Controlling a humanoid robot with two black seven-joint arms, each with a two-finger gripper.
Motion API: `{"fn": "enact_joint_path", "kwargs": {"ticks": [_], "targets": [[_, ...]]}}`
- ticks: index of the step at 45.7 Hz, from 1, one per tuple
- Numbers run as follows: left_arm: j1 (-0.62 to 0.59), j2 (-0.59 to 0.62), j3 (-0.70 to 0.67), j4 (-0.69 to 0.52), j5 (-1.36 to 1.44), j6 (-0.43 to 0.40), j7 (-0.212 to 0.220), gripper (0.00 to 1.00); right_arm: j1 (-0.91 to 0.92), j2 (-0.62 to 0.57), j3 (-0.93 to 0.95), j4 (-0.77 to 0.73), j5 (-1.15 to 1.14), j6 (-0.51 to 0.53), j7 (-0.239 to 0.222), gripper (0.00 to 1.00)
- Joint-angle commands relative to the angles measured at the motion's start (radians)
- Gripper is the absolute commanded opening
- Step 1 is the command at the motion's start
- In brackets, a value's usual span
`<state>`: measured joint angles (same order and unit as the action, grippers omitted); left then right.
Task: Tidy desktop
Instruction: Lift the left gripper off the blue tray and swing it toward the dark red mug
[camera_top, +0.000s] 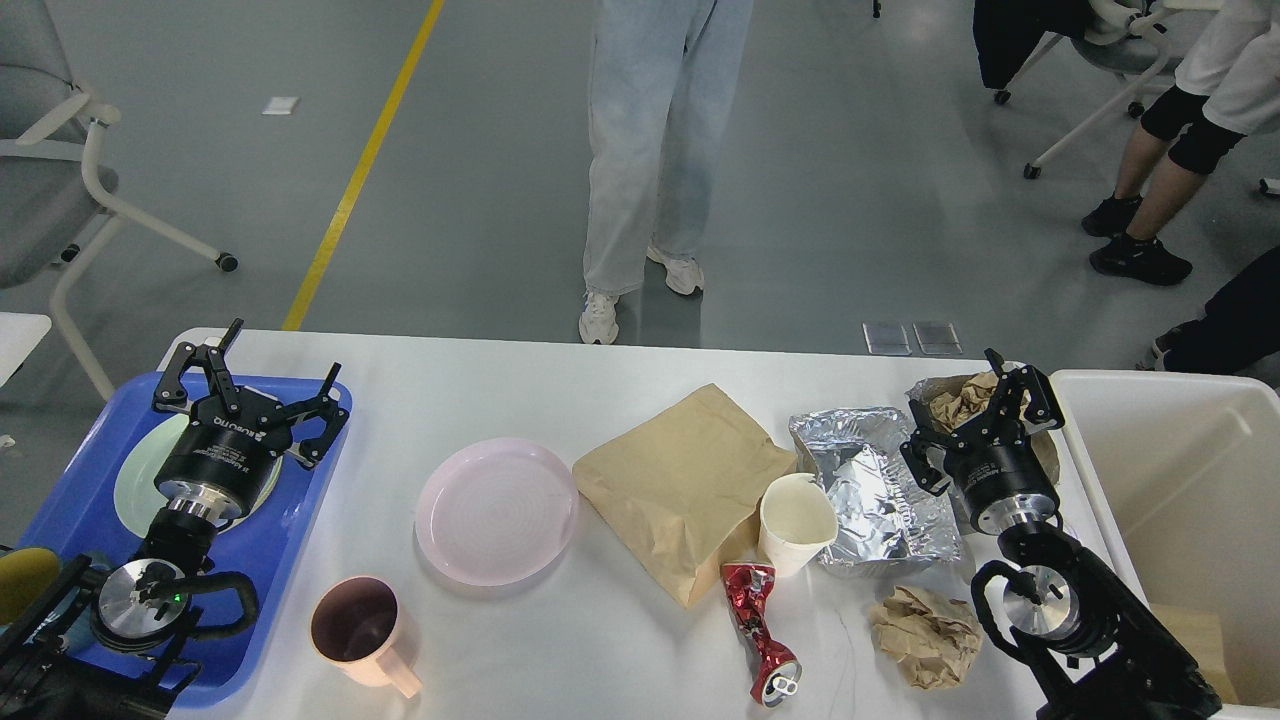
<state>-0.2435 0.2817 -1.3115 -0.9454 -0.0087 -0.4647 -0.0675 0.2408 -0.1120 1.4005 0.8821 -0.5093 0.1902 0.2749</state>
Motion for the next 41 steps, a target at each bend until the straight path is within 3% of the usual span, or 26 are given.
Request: {"fn": "enact_joint_path", "kwargs": {"ticks": [1,14,19,24,25,30,36,41], "targets": [[-0.002,0.001,-0.003,0.000,-0.002,0.000,-0.002,0.99,0.000,0.000,0.000,0.001,0.000,0.000,0.000,1.00],[-0.004,0.017,0.018,0.000,-0.004,0.008,-0.012,0.99,0.000,0.000,0.000,0.000,0.000,0.000,0.001,1.00],[-0.034,0.149,0.131,-0.003,-0.008,0.009,-0.014,0.99,-0.001,0.000,0.000,0.000,0.000,0.000,0.000,1.00],[-0.210,0.347,0.443,0.000,-0.017,0.012,-0.034,0.99,0.000,0.000,0.000,0.000,0.000,0.000,0.000,1.00],[-0.305,0.413,0.597,-0.001,-0.016,0.011,-0.040,0.99,0.000,0.000,0.000,0.000,0.000,0.000,0.001,1.00],[-0.600,0.545,1.041,0.000,-0.014,-0.002,-0.043,0.99,-0.001,0.000,0.000,0.000,0.000,0.000,0.001,1.00],[-1.029,0.560,1.614,0.000,-0.011,-0.011,-0.048,0.99,0.000,0.000,0.000,0.000,0.000,0.000,0.000,1.00],[-1.322,0.486,1.987,-0.001,-0.011,-0.022,-0.051,0.99,-0.001,0.000,0.000,0.001,0.000,0.000,0.000,1.00]]}}
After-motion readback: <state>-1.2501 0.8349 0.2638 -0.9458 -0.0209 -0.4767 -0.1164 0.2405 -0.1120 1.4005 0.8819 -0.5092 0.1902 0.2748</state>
